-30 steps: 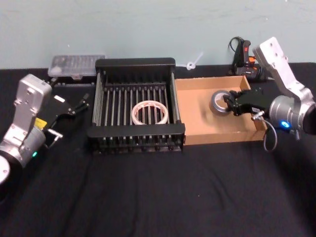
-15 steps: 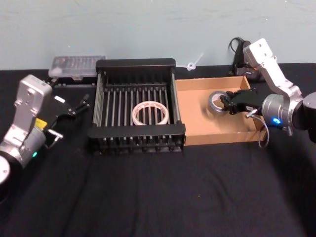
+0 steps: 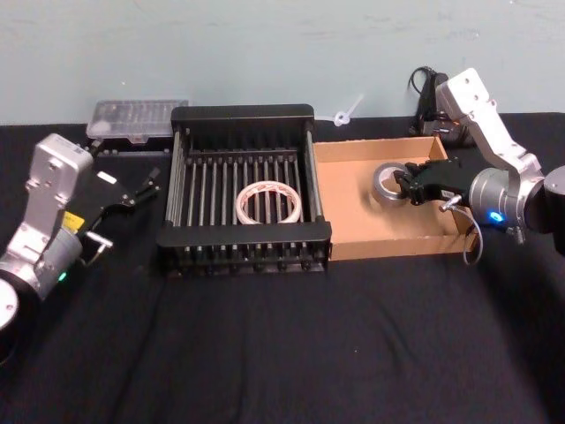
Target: Pick up the white tape and place it into the black box , Pick up the silver tape and place it into the brown box.
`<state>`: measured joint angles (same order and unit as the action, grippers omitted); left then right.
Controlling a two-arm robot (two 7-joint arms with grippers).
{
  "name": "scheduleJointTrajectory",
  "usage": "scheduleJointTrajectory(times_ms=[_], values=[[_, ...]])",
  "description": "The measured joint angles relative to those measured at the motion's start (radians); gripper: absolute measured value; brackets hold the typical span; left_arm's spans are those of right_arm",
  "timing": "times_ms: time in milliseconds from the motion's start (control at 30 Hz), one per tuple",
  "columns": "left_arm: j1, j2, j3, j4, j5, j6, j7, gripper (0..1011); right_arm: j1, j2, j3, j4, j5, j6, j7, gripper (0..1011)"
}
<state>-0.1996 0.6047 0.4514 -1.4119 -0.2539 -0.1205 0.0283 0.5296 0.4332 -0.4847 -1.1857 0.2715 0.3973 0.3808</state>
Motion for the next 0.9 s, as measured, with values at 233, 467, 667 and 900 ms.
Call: scheduleJointTrajectory(times_ms=[233,467,667,900], values=[[0.0,0.0,0.0,0.0,0.0,0.0,0.0,1001,-0.002,0.001,0.001,-0.003,0.002,0.001,-0.001,403],[0.0,0.0,0.0,0.0,0.0,0.0,0.0,1002,-0.002,0.002,0.001,-0.004,0.003,0.002,-0.001,626],[0.0,0.0,0.0,0.0,0.0,0.0,0.0,1002,-0.003,0.002,0.001,-0.005,0.003,0.003,-0.001,785],[0.0,0.0,0.0,0.0,0.0,0.0,0.0,1001,-0.003,0.003,0.001,-0.006,0.004,0.003,-0.001,998]])
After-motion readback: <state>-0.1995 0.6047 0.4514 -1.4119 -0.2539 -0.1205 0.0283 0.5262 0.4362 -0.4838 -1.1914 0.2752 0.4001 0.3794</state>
